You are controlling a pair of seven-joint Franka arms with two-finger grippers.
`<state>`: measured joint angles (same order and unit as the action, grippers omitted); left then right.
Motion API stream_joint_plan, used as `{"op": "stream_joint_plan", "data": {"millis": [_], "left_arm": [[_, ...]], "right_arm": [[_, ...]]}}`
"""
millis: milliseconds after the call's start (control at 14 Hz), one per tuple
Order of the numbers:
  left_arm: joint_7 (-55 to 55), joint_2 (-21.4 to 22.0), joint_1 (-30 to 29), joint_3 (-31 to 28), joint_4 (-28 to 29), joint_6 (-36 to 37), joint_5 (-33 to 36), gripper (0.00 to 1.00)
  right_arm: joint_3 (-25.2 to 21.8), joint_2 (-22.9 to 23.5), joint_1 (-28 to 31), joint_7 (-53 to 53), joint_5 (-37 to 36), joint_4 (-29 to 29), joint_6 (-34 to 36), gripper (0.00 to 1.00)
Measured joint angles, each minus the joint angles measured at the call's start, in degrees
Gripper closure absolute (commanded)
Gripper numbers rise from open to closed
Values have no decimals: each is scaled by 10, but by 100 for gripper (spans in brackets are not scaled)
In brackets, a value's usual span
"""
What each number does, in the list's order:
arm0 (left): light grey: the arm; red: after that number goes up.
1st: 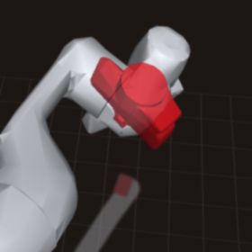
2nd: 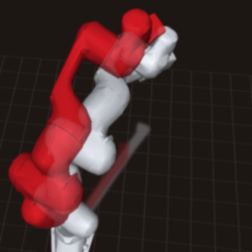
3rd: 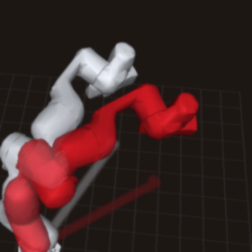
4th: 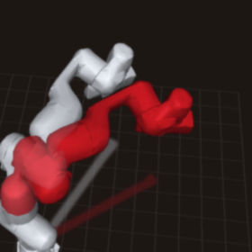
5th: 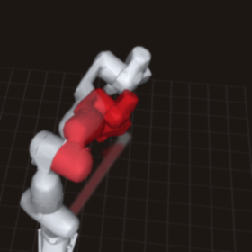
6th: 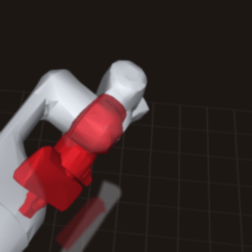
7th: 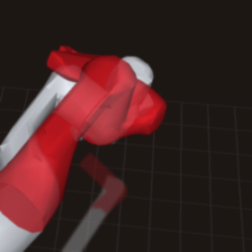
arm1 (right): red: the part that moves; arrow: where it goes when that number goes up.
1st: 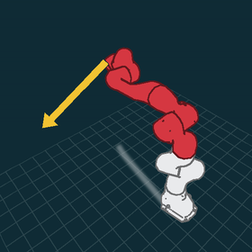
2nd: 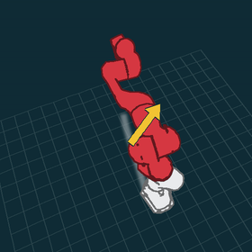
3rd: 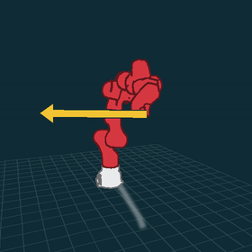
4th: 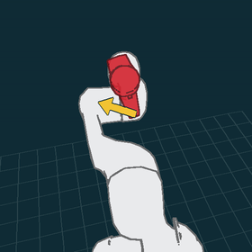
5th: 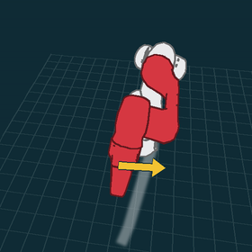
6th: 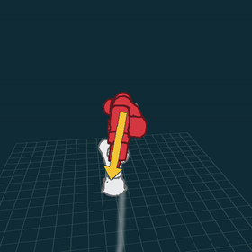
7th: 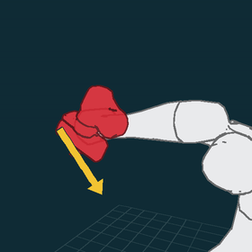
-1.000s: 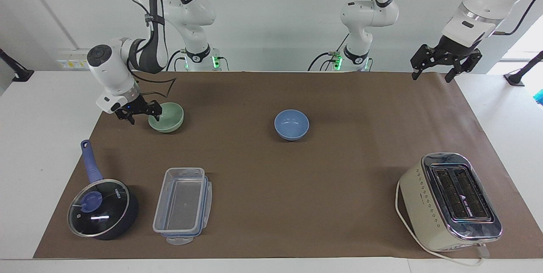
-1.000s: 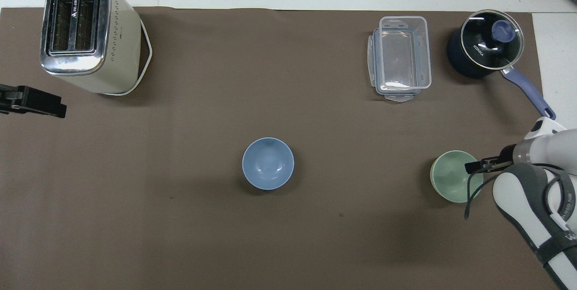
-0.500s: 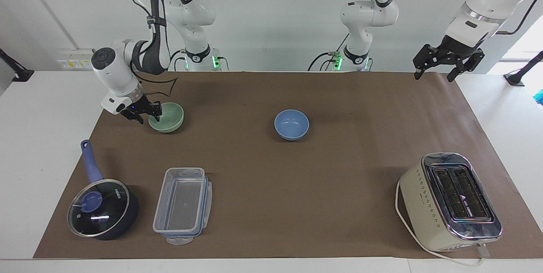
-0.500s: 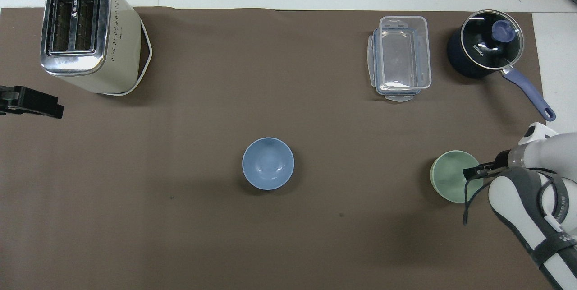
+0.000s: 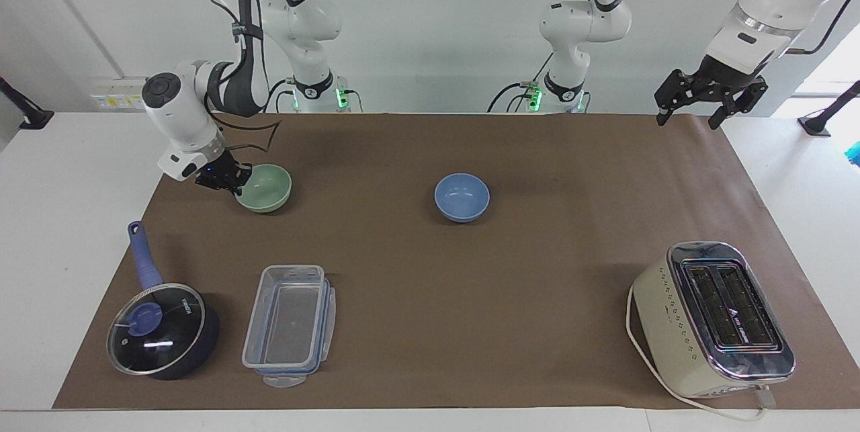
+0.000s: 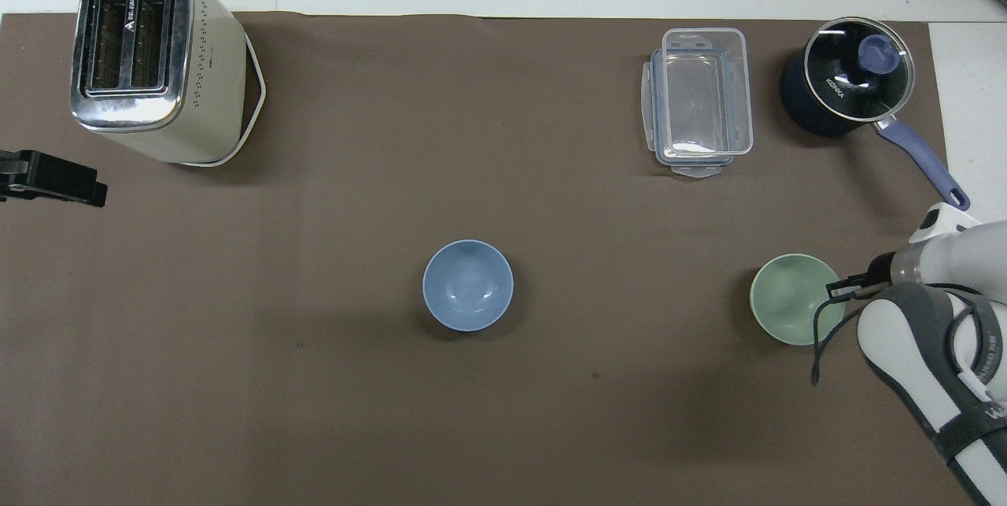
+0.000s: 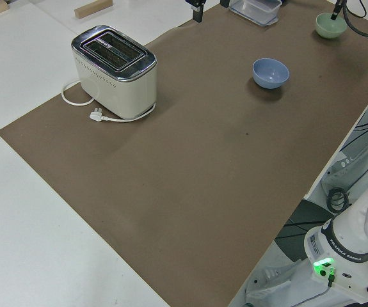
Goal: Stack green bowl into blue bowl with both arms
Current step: 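Lift the green bowl with the right gripper toward the blue bowl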
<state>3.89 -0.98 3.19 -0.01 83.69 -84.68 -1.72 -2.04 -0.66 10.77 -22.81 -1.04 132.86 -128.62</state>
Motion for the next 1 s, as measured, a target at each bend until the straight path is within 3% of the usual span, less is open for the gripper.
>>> {"op": "stream_joint_plan", "data": {"millis": [643,1000], "left_arm": [[0,0,0,0,0,0,0,0],[0,0,0,0,0,0,0,0]], "right_arm": [[17,-1,-38,26,38,-151,170,100],[125,-8,-40,179,43,-178,193,100]]}}
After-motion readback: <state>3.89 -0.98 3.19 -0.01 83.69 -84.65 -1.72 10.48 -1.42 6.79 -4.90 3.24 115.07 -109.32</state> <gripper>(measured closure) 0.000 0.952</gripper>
